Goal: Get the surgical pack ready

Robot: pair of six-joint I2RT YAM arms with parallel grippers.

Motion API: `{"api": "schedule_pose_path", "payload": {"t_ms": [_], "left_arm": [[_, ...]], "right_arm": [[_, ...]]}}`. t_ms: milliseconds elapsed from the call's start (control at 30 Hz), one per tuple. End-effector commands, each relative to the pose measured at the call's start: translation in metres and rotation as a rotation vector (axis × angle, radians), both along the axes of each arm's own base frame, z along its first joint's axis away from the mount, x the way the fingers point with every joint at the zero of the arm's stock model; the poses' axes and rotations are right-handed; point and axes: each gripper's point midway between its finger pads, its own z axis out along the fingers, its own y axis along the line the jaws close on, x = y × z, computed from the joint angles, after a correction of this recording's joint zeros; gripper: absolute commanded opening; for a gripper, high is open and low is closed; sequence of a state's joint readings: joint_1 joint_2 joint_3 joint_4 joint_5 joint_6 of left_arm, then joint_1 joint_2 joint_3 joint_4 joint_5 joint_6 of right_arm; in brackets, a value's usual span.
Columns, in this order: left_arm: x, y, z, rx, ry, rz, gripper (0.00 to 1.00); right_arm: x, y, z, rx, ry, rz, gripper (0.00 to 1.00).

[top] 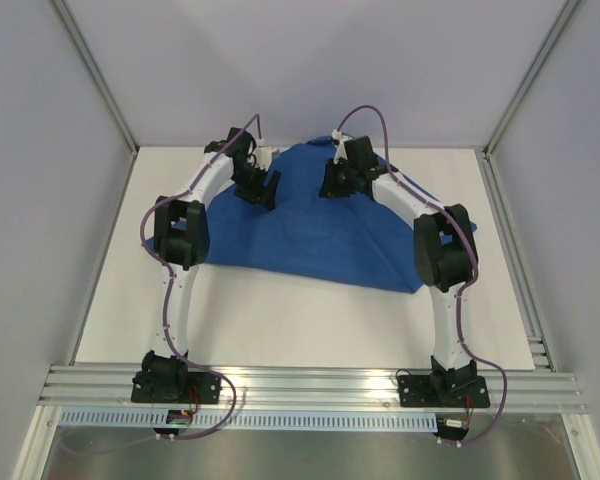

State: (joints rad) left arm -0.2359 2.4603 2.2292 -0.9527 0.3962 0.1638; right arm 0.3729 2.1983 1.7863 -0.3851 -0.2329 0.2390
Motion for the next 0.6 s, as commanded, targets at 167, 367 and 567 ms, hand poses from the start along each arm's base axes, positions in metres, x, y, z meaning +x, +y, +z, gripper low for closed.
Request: {"api": "schedule_pose_path", "payload": {"t_ms": [167, 367, 567], "left_arm": [[-0.027, -0.010, 0.014, -0.042, 0.037, -0.057, 0.81], [-0.034, -0.011, 0.028, -0.059, 0.028, -0.068, 0.80], [-0.041, -0.006, 0.034, -0.042, 0.021, -0.074, 0.80]], "right_arm": [[-0.030, 0.046, -0.007, 0.186, 0.109, 0.237, 0.13], [-0.044, 0.047, -0.037, 0.174, 0.192, 0.277, 0.10], [-0.067, 0.040, -0.059, 0.151, 0.267, 0.314, 0.06]]}}
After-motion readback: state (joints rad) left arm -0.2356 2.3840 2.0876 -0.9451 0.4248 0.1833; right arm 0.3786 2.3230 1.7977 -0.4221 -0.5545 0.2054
